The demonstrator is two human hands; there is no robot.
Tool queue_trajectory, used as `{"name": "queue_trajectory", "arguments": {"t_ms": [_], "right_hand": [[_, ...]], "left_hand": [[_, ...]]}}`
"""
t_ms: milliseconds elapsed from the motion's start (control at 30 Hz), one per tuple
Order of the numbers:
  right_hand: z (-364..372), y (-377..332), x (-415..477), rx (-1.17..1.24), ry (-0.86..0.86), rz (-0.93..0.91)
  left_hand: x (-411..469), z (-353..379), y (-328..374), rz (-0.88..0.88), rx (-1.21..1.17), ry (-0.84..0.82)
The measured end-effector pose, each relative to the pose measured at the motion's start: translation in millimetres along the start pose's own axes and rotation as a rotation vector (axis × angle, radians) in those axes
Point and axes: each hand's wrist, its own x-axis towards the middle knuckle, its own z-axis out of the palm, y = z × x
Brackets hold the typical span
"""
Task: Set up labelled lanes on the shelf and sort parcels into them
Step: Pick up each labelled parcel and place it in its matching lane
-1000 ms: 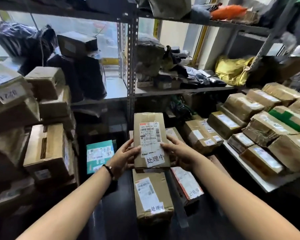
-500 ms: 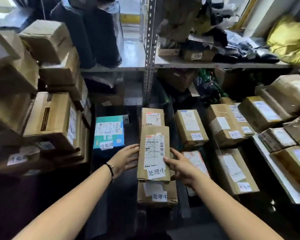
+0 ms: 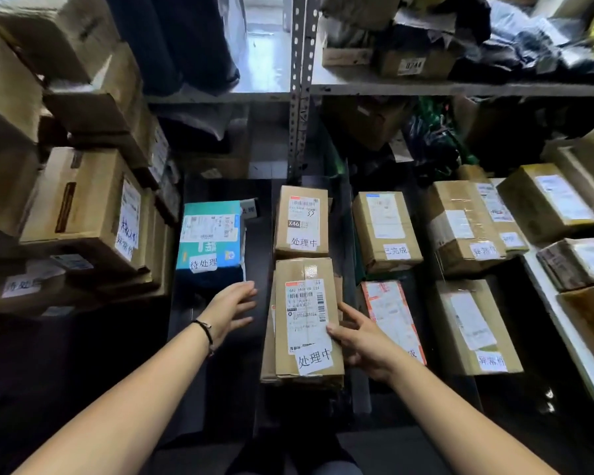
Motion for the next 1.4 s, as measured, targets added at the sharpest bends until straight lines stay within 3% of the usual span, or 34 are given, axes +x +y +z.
{"name": "queue_trajectory", "arguments": {"t_ms": [333, 433, 533, 633, 833, 1067, 1200, 1400], "right_hand": [[16, -21, 1, -0.074, 0.046, -0.032], [27, -24, -4, -0.167, 0.165, -0.108], [33, -29, -10, -0.526, 0.282, -0.294], [52, -41, -26, -0.960, 0.219, -0.541], [103, -65, -31, -1.304, 0.038, -0.698], [171, -75, -37, -1.474, -0.070, -0.848], [223, -85, -49, -1.443, -0.120, -0.899], [316, -111, -78, -1.312, -0.069, -1.052]], "left_hand": [[-19, -14, 4, 0.037, -0.003, 0.032], [-31, -18, 3, 0.050, 0.008, 0.024], [-43, -17, 0, 0.061, 0.019, 0.020], [-55, -15, -5, 0.078, 0.041, 0.010], [-86, -18, -9, 0.177, 0.109, 0.076], [-125, -82, -3, 0.345, 0.236, 0.297], [-153, -136, 16, 0.439, 0.411, 0.408], [-189, -219, 58, 0.638, 0.443, 0.470]]}}
